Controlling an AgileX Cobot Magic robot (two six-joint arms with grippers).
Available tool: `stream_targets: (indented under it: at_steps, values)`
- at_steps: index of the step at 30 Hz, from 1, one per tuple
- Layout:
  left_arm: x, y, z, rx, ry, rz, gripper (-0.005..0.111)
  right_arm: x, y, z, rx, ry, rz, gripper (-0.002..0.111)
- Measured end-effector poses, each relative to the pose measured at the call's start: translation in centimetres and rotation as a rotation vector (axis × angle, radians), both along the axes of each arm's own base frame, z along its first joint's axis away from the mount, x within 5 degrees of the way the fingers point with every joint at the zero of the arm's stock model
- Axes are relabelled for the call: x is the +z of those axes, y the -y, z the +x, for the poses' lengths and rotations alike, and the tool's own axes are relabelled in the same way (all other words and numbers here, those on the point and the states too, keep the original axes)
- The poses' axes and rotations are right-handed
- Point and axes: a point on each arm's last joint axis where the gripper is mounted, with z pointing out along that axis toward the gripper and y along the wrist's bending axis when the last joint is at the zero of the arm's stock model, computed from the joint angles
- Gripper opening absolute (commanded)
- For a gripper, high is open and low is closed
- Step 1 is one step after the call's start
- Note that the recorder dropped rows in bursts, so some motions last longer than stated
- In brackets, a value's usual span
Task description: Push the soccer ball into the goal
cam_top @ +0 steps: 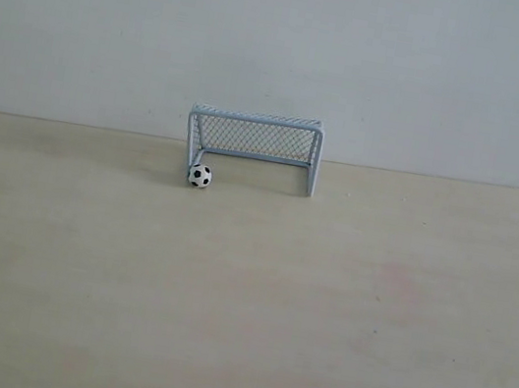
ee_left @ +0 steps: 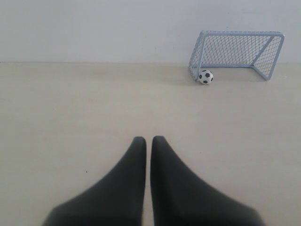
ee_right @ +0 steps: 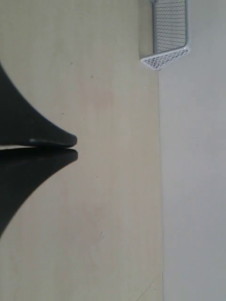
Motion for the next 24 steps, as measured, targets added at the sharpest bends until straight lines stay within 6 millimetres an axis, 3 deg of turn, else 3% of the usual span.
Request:
stream_targets:
  at_steps: [15, 24]
  values:
    - [0.0, 0.0, 0.0, 0.0, 0.0, 0.0, 0.004, -0.33, 0.02, -0.11, 0.031, -0.034, -0.144, 0.0]
    - [0.0, 0.0, 0.0, 0.0, 0.0, 0.0, 0.004, -0.35, -0.24, -0.12, 0.043, -0.036, -0.068, 0.0]
